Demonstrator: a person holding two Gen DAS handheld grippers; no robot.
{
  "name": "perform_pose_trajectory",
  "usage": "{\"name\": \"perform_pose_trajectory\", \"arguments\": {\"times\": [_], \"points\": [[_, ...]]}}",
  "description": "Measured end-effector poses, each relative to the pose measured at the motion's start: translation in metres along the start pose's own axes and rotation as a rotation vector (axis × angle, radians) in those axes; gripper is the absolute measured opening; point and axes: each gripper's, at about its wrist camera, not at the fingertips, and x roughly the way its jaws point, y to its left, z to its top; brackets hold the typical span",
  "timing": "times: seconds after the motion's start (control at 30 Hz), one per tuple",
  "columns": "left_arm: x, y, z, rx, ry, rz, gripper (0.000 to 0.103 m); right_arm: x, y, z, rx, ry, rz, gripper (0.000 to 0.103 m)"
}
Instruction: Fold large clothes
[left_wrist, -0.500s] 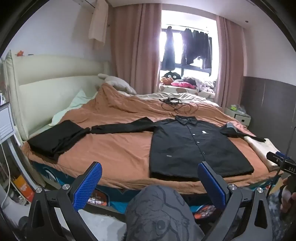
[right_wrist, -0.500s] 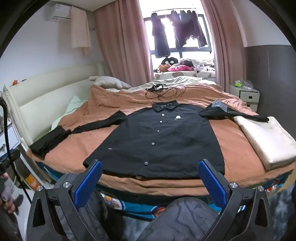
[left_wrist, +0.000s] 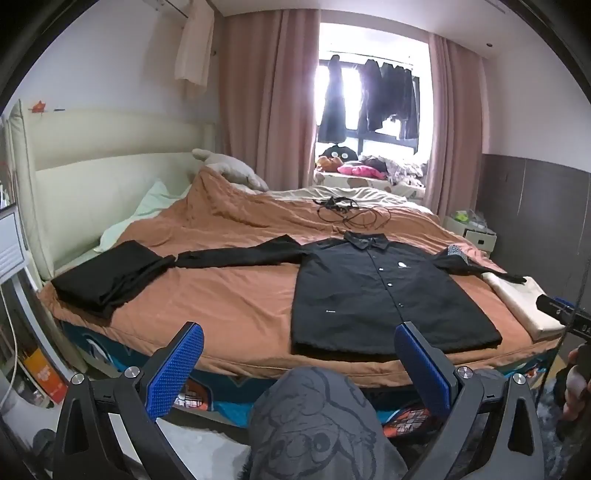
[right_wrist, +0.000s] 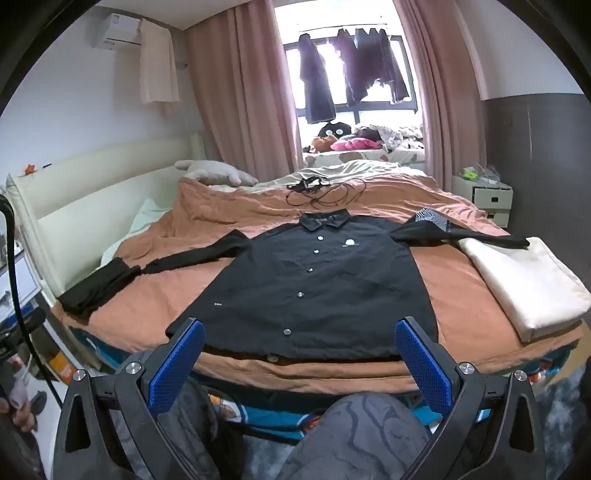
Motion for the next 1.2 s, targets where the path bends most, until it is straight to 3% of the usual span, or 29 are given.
{"name": "perform_pose_trajectory", "arguments": {"times": [0.07,0.2,1.2], "points": [[0.007,0.000,0.000,-0.008,0.012,-0.003,0.103,0.004,-0.008,0.001,0.022,0.020,0.013,0.103],[-0.003,0.012,-0.004,-0.027,-0.038,-0.017,0.103,0.006,-0.001,0.009,0.006,0.015,0.011,0.103],[-0.006,0.011,-0.003,-0.017,-0.020,-0.032,0.103,-0.005,0.002,0.007,-0.005,0.018,-0.011,0.103]]}}
